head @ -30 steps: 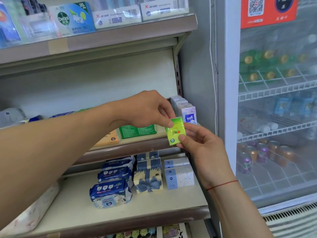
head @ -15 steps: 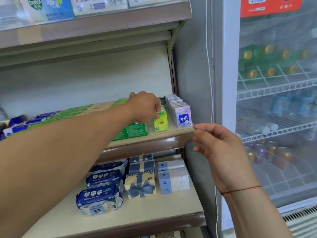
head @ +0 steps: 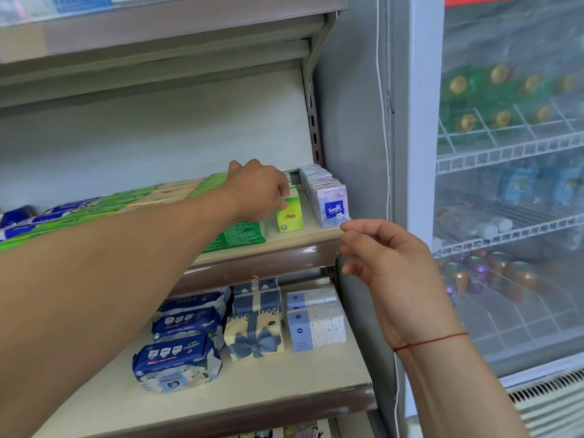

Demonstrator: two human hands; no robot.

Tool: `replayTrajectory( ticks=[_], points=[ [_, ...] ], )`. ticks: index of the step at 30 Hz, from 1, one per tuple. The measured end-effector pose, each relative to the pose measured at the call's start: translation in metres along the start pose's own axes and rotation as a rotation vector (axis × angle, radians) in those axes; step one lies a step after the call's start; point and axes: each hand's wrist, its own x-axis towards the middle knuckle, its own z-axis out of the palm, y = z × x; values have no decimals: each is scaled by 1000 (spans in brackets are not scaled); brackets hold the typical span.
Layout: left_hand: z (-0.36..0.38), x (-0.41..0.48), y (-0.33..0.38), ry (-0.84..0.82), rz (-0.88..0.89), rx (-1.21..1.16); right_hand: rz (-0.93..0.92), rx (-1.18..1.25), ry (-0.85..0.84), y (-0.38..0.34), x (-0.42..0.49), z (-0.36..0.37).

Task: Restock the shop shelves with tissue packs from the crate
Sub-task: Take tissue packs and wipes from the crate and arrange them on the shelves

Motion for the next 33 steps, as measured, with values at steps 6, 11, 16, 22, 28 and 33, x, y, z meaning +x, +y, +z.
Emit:
replayTrajectory(
  ticks=[6,11,16,22,28,33],
  points=[
    [0,0,1,-7,4,9,17,5,-5,1,0,3],
    [-5,0,1,-7,5,19,29,-3,-16,1,-1,4],
    [-18,-9,-1,43,5,5,14,-48,-45,1,-6,8],
    [-46,-67,1,192,36,-191,-74,-86,-117,-5,-23,14],
    [-64,-179,0,286,21,-406,-135,-118,-205,-12,-65,31],
    [-37,-275,-10,285,-108,-565,-116,-313,-419,8,-117,58]
  ],
)
